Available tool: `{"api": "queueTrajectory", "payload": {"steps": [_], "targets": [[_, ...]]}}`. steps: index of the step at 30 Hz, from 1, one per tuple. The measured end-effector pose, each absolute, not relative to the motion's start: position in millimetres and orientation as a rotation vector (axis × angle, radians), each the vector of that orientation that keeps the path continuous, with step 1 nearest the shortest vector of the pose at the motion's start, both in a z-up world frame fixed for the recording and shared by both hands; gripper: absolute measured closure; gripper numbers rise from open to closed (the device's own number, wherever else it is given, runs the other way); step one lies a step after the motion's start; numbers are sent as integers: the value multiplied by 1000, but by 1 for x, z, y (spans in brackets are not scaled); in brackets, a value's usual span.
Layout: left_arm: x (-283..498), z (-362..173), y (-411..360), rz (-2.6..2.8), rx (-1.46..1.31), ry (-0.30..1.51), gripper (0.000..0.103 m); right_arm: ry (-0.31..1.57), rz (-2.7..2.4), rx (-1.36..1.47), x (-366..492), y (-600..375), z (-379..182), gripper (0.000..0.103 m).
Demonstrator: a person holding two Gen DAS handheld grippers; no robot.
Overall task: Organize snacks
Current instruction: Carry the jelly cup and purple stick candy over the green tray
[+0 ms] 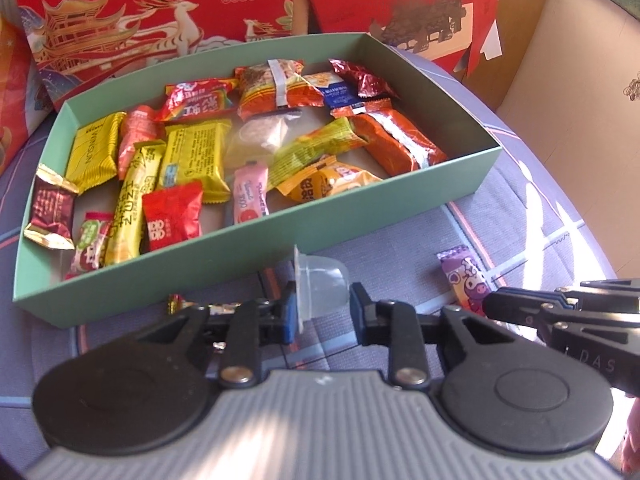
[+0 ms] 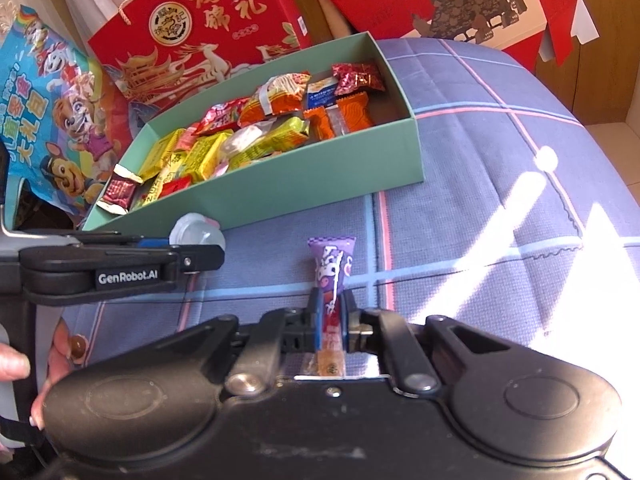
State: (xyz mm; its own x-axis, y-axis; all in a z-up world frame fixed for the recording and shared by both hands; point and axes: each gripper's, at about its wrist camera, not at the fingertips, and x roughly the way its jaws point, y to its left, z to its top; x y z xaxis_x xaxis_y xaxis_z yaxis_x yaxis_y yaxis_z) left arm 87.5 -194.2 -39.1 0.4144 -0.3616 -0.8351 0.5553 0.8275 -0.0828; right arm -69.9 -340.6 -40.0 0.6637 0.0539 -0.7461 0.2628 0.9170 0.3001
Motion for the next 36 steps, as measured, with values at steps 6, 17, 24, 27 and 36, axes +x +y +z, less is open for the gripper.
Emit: {"api": "queueTrajectory", "payload": {"steps": [6, 17, 24, 27, 36], "targets": [[82, -30, -183, -599, 170, 992, 77, 837, -124, 379, -71, -339, -31, 97], [75, -23, -167, -610, 151, 987, 77, 920, -148, 307, -51, -325, -45, 70], [77, -23, -149, -603, 124, 999, 77, 941, -117, 116, -36, -296, -46, 89], [76, -19, -147, -613, 112, 996, 77, 915, -111, 154, -41, -298, -34, 90], [91, 19, -172, -681, 93, 922, 77, 793, -103, 255, -33, -335, 22, 91]]}}
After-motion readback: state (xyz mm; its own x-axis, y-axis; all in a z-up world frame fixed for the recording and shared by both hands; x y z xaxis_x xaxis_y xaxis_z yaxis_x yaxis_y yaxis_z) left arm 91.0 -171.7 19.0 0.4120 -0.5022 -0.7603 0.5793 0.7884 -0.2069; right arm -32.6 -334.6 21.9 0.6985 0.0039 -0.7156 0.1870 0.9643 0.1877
